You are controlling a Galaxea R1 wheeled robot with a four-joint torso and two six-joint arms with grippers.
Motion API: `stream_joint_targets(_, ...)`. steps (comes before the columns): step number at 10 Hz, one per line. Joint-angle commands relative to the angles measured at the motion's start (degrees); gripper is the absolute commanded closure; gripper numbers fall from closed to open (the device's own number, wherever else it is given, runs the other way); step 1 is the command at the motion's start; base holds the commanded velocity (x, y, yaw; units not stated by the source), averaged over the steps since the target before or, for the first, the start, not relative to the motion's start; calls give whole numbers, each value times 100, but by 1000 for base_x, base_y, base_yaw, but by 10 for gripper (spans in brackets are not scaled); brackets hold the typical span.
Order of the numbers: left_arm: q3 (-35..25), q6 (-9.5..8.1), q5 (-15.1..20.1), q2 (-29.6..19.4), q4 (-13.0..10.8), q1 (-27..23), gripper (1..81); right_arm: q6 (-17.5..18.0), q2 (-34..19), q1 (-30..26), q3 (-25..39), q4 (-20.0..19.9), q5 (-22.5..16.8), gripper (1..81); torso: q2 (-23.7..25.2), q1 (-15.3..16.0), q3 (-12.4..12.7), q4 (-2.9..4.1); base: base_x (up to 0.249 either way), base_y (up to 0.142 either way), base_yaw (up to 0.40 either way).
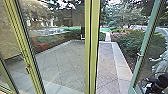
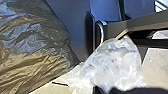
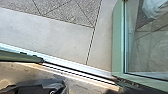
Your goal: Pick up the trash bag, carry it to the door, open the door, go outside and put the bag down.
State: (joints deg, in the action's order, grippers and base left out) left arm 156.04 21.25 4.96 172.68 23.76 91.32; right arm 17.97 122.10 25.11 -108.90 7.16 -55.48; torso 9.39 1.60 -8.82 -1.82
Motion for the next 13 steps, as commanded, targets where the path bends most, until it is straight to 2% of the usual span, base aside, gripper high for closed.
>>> stream_joint_targets(1,-21,64,418,-40,-3,-206,811,233,-271,1105,740,-689,1082,10,0,0,0,0,0,0,0)
stream_joint_targets(4,-21,72,418,-75,-12,-232,811,172,-210,2036,1012,-698,1681,10,0,0,0,0,0,0,0)
stream_joint_targets(9,-21,81,427,-67,-12,-364,811,66,142,3382,994,-645,2744,10,0,0,2,0,0,0,0)
stream_joint_targets(13,-21,81,427,-92,-12,-382,811,-671,729,4366,486,-883,3570,10,0,0,7,0,0,0,0)
